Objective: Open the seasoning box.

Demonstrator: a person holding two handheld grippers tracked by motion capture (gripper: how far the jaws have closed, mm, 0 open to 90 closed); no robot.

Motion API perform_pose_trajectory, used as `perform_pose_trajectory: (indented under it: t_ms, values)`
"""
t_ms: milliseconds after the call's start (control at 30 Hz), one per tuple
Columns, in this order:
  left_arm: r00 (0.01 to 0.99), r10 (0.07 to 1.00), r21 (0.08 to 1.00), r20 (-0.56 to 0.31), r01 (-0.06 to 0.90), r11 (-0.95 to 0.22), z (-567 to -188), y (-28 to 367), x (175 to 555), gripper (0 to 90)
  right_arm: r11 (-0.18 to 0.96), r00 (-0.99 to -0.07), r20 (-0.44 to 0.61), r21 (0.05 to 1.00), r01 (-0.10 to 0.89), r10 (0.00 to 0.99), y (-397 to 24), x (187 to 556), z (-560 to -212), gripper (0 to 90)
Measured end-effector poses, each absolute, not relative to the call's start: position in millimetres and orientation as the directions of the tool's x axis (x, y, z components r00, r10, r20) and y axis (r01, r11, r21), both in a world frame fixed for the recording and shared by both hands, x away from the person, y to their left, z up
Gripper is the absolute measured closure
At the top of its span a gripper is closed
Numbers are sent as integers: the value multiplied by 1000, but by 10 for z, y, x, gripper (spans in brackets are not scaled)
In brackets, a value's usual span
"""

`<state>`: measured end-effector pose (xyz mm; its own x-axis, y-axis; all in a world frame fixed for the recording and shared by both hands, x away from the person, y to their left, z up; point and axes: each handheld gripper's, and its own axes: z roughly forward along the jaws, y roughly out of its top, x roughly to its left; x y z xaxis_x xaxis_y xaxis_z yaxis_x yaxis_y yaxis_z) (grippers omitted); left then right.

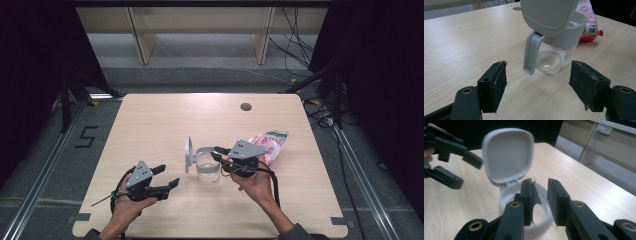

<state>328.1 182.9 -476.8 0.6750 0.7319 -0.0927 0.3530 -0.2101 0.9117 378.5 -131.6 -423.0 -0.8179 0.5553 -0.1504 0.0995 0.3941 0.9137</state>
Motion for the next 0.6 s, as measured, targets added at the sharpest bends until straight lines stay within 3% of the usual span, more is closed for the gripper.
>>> perform_pose_trajectory:
  t_ms: [167,300,600]
  values:
    - [679,729,910,-86,352,-220,-4763,1834,3260,282,359,-769,-116,920,155,629,-1530,3793,-4255,650]
    - [677,730,913,-98,353,-205,-4765,1841,3259,281,367,-717,-147,916,161,681,-1674,3829,-4271,579]
    - [680,728,909,-92,355,-217,-4773,1842,3238,273,271,-591,-52,919,288,805,-2072,3834,-4352,429]
